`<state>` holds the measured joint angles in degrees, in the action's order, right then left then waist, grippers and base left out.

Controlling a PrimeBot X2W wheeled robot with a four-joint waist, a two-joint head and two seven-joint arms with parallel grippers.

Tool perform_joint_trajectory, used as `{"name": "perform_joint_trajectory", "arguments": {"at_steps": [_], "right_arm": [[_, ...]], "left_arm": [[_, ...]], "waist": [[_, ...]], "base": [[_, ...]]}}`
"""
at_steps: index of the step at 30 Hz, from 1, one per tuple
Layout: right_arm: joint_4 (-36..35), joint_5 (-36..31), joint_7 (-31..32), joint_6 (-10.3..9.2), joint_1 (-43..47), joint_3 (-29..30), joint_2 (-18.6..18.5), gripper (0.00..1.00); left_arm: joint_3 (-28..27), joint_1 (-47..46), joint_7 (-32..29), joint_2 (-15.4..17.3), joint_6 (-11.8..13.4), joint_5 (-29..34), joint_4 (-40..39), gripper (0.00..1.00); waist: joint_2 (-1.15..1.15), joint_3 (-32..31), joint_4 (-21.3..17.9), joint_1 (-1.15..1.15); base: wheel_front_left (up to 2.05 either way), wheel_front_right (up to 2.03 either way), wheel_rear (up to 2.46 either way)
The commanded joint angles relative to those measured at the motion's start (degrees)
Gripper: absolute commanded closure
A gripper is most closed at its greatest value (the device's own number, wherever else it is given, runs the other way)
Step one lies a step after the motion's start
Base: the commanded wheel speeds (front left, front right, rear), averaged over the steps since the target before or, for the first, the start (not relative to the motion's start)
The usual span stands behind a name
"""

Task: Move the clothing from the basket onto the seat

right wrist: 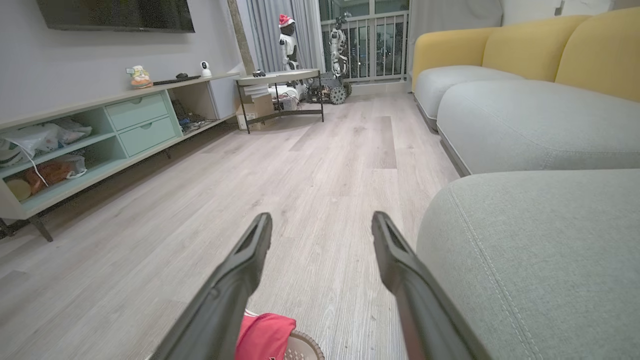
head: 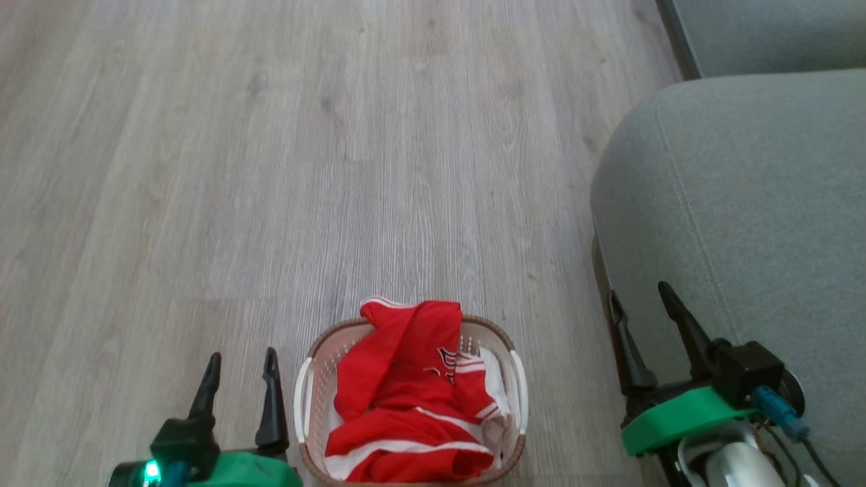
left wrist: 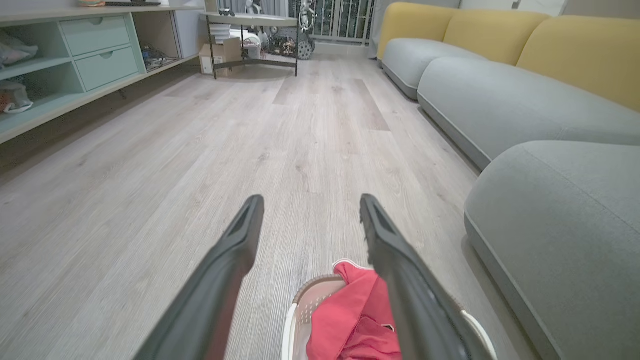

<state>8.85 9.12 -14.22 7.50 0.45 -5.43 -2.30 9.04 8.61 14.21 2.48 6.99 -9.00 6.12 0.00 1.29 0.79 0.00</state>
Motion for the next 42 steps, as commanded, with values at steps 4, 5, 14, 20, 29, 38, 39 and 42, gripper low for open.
{"name": "perform_joint_trajectory", "arguments": {"at_steps": [4,5,14,20,29,38,39,42], "right_arm": [[-2.8,-0.9,-0.8,-0.01,-4.4,0.2,-0.6,0.0],[-3.0,-1.0,-0.8,-0.01,-4.9,0.6,-0.6,0.0],[-5.3,-2.1,-0.8,-0.01,-10.4,2.6,-0.6,0.0],[-7.7,-3.2,-0.8,-0.01,-15.6,4.1,-0.6,0.0],[-9.7,-3.4,-0.8,-0.01,-20.2,4.2,-0.6,0.0],[-11.6,-2.9,-0.8,-0.01,-22.7,3.6,-0.6,0.0],[-11.8,-2.8,-0.8,-0.01,-22.8,3.4,-0.6,0.0],[-12.1,-2.4,-0.8,-0.01,-23.1,2.9,-0.6,0.0]], "left_arm": [[-0.1,-5.7,0.8,0.4,-1.3,1.5,0.2,0.0],[0.3,-6.6,0.8,0.4,-1.5,1.7,0.8,0.0],[2.9,-15.3,0.8,0.4,-3.0,2.9,9.1,0.0],[4.9,-23.4,0.8,0.4,-4.1,3.4,17.9,0.0],[10.7,-34.8,0.8,0.4,-5.9,3.6,32.9,0.0],[17.0,-43.8,0.8,0.4,-7.5,4.7,49.7,0.0],[17.6,-44.7,0.6,0.4,-7.7,4.9,51.7,0.0],[18.8,-47.4,0.3,0.4,-8.0,5.5,56.3,0.0]], "waist": [[0.0,4.7,-0.1,0.0],[0.0,5.8,-0.2,0.0],[0.0,16.9,-1.6,0.0],[0.0,25.8,-3.1,0.0],[0.0,36.8,-4.5,0.0],[0.0,43.8,-6.1,0.0],[0.0,44.3,-6.3,0.0],[0.0,45.7,-6.9,0.0]], "base": [[0.0,0.0,0.0],[0.0,0.0,0.0],[0.0,0.0,0.0],[0.0,0.0,0.0],[0.0,0.0,0.0],[0.0,0.0,0.0],[0.0,0.0,0.0],[0.0,0.0,0.0]]}}
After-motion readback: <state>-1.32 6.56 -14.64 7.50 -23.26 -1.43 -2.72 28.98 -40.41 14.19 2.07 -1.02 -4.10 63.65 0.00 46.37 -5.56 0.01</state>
